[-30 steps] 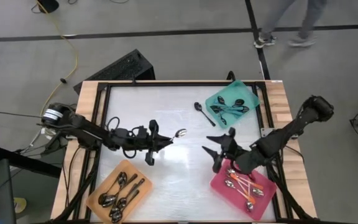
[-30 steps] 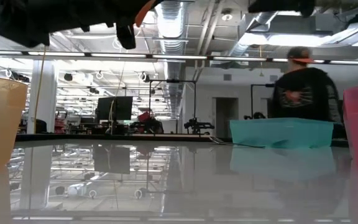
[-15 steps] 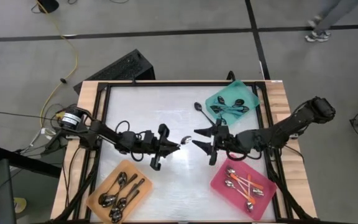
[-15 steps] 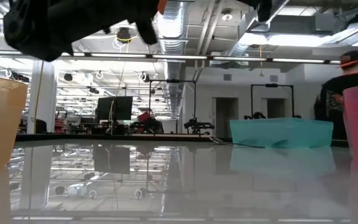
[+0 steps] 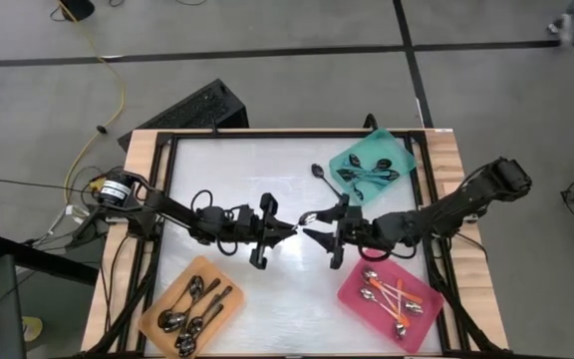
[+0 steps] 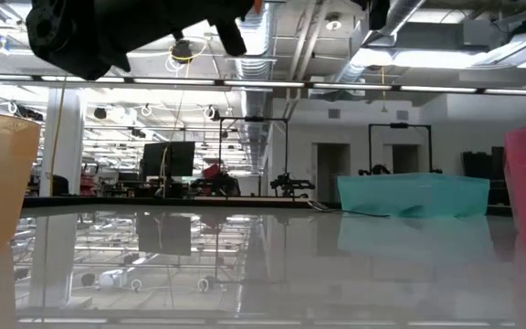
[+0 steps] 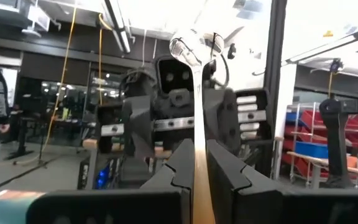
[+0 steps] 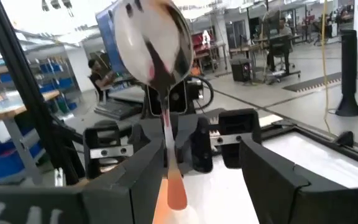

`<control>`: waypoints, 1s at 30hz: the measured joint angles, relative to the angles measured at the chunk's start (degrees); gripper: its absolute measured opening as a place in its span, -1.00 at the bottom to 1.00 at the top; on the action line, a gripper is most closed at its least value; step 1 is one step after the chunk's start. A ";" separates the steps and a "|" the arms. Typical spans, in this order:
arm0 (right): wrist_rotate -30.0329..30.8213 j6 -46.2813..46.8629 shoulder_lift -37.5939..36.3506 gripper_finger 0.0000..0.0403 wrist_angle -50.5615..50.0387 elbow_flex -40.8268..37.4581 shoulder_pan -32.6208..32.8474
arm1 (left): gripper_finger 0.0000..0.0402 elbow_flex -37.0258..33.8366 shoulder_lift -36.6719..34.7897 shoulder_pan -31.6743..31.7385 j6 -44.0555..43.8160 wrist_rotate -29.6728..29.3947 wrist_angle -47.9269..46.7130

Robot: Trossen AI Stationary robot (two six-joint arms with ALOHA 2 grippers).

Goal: Sort silverware by color (type)
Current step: Put the orange spoon into the red bin

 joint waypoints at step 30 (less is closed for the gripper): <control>-1.52 -3.04 4.66 0.12 8.99 0.02 -0.95 | -0.97 3.71 0.11 0.03 0.60 1.52 -9.83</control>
